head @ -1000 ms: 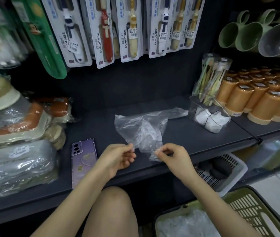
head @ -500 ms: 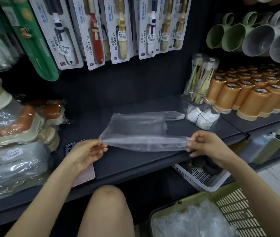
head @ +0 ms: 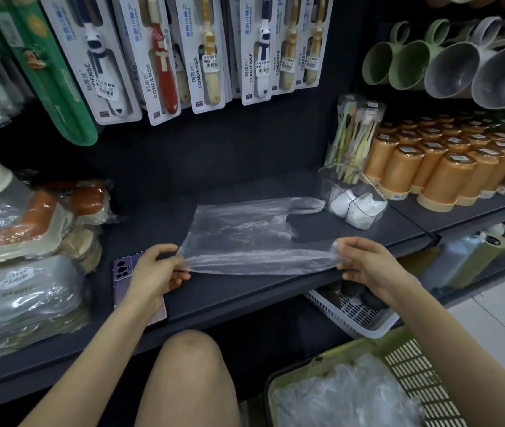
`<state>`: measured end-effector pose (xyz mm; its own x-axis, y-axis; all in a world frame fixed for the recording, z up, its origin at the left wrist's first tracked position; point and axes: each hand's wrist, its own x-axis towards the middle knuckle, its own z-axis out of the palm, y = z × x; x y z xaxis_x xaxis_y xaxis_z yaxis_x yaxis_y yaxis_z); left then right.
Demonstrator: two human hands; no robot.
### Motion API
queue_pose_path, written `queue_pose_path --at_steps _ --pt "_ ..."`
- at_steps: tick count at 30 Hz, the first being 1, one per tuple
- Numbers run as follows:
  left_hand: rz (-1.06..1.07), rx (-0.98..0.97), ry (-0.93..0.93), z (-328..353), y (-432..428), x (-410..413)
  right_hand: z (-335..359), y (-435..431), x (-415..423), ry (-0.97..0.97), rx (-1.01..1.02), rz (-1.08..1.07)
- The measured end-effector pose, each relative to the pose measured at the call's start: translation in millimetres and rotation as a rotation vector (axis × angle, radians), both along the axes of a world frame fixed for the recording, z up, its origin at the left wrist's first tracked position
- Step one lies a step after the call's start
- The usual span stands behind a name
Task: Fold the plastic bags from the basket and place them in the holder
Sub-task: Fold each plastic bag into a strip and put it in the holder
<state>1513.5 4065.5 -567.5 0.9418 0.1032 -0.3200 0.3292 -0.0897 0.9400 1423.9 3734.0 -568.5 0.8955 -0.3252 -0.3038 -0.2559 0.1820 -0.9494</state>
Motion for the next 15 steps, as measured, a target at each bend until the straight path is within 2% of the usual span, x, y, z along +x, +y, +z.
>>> queue_pose_path --at_steps 6,11,12,14,15 --pt "-0.024 0.313 -0.25 -16.4 -10.5 -4.0 -4.5 -5.9 20.2 0.009 -0.067 -0.23" --pt "-0.239 0.633 -0.195 -16.2 -9.8 -11.3 -3.5 -18.2 43.4 0.053 -0.102 -0.188" --pt "-0.244 0.772 -0.244 -14.4 -7.1 -12.3 0.2 -20.3 44.0 0.069 -0.087 -0.147" --pt "-0.201 1.031 -0.525 -12.5 -1.0 -11.5 9.4 -22.5 42.5 0.094 -0.129 -0.091" --pt "-0.216 1.12 -0.668 -14.0 0.6 -9.8 13.4 -21.3 41.5 0.103 -0.228 -0.1"
